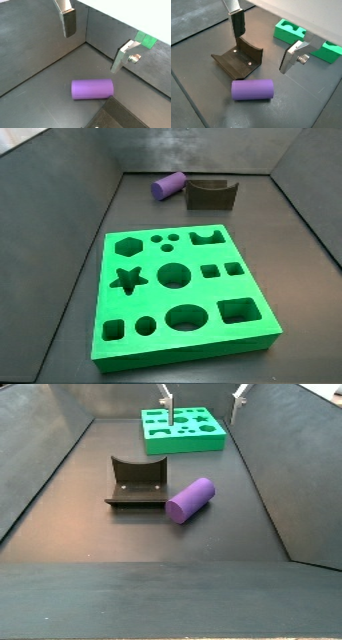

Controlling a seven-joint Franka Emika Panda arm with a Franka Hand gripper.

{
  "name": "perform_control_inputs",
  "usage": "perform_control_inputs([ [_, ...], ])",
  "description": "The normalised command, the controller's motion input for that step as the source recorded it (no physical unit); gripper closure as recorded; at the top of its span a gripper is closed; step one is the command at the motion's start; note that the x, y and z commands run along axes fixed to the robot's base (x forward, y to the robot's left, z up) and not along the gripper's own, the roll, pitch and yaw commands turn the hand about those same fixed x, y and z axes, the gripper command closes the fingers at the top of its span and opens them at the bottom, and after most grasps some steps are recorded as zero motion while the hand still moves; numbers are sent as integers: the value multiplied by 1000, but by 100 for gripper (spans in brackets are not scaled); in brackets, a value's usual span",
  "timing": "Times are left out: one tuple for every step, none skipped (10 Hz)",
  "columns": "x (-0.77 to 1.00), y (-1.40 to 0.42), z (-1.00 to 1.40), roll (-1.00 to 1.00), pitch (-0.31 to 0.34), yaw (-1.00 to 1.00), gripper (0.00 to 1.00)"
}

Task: Pick up the round object. Move up. Place the round object on the fixture. Regrasp the round object. Move to above the board. Insert the round object.
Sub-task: Pick up the round object.

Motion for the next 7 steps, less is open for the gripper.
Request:
perform_control_inputs([
  [0, 0, -226, 73, -23, -240, 0],
  [31, -57, -797, 109, -66, -366, 0],
  [29, 0, -926, 57, -114, -360, 0],
  [0, 0, -860, 34, -164, -243, 0],
  [0, 0, -889, 94, -150, -246, 0],
  [-123, -6, -931, 89, -106, -346, 0],
  [-280, -46, -997, 53, -59, -474, 0],
])
